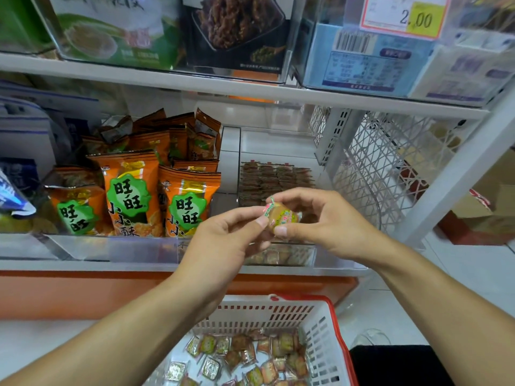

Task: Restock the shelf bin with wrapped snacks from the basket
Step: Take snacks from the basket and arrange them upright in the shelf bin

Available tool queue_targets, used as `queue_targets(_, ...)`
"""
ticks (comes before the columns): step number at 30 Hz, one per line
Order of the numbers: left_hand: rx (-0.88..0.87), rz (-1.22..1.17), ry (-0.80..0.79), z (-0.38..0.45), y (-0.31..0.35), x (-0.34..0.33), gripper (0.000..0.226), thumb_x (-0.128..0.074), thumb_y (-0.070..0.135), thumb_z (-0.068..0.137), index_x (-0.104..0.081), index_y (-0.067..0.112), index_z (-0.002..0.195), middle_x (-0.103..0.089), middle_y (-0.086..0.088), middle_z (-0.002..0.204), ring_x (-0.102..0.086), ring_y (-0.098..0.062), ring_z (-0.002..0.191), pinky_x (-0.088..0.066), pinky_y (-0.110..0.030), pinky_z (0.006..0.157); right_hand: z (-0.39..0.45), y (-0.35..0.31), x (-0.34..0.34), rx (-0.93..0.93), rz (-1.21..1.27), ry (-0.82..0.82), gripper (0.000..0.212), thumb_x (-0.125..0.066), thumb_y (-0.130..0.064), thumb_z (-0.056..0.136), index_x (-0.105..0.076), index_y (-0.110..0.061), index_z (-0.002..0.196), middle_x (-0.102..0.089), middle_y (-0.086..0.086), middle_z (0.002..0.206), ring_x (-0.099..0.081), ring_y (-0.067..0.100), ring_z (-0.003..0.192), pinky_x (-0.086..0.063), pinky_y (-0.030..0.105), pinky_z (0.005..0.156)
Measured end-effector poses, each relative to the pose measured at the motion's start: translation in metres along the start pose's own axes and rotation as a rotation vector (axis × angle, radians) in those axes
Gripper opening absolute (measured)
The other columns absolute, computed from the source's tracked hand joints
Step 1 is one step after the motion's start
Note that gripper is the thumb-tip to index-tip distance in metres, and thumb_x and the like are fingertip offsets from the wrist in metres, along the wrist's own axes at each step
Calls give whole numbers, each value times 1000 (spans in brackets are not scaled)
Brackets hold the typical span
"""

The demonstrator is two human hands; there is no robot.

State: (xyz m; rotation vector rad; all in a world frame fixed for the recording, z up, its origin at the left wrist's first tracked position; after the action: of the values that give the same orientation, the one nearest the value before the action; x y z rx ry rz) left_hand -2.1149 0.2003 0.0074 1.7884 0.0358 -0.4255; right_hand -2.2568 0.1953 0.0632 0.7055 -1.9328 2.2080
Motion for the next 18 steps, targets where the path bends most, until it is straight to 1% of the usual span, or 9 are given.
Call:
queue_targets(1,4,-7,4,0,-1,1,16,-65,14,98,-76,15,109,-80,-9,101,-76,-20,95,-62,-29,82,1,-2,5,7,2,24,39,-84,-3,75,-72,-16,110,-76,1,96,-68,5,86,-54,20,83)
queue_targets(3,-5,7,-5,-1,-1,0,16,-67,17,97,-77,21,108,-79,-3,106,-75,-18,99,-61,-28,83,5,4,31,-13,9,181,33,-85,-1,73,-70,-19,97,-77,-4,92,-70,4,84,-53,19,82)
queue_targets(4,-48,98,-19,-2,1,-1,17,-69,20,96,-77,26,109,-78,4,108,-74,-14,103,-60,-25,85,6,14,50,-54,-21,294,32,-86,-2,73,-68,-20,94,-77,-4,91,-70,5,83,-53,19,82)
queue_targets(6,-203,422,-73,-9,8,-10,20,-72,27,94,-73,37,111,-73,23,112,-66,4,108,-51,-13,89,6,34,83,-172,-219,457,30,-86,-10,76,-63,-20,93,-75,-4,87,-68,5,77,-50,18,71)
queue_targets(8,-303,674,-120,-19,9,-23,25,-72,32,93,-68,45,113,-65,35,115,-54,21,111,-38,3,86,10,60,94,-313,-449,423,26,-82,-14,81,-60,-19,92,-72,-2,87,-67,13,80,-50,24,69)
queue_targets(11,-322,832,-187,-25,-1,-35,31,-69,39,94,-60,49,121,-56,38,127,-38,29,120,-27,7,92,17,101,79,-487,-720,196,21,-73,-15,88,-56,-25,92,-67,-1,100,-63,18,90,-45,26,68)
queue_targets(14,-408,1116,-251,-26,-5,-46,48,-63,47,96,-45,51,140,-36,41,142,-15,27,135,-4,2,107,25,123,72,-558,-820,135,15,-64,-7,90,-60,-19,98,-69,8,111,-64,27,102,-47,28,76)
queue_targets(16,-453,1291,-278,-26,-10,-49,65,-60,48,97,-29,45,154,-25,32,156,0,15,147,15,-2,109,31,131,76,-590,-826,163,16,-62,-3,91,-65,-13,103,-69,10,113,-65,28,103,-50,28,81)
queue_targets(18,-426,1419,-313,-23,-20,-47,77,-57,49,98,-13,40,160,-11,23,166,11,4,152,28,-8,106,35,136,80,-597,-820,205,22,-58,-1,92,-62,-10,112,-69,13,112,-65,29,102,-53,32,82)
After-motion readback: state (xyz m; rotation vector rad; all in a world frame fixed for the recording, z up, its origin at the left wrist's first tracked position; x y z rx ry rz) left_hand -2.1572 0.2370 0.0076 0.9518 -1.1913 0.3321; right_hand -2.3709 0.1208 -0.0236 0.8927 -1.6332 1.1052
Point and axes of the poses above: each hand's wrist, its own z-axis towards the middle knuckle, its own x-axis out of the back of the hand, y = z × x, the point moved 10 cm from there along z, towards the middle knuckle
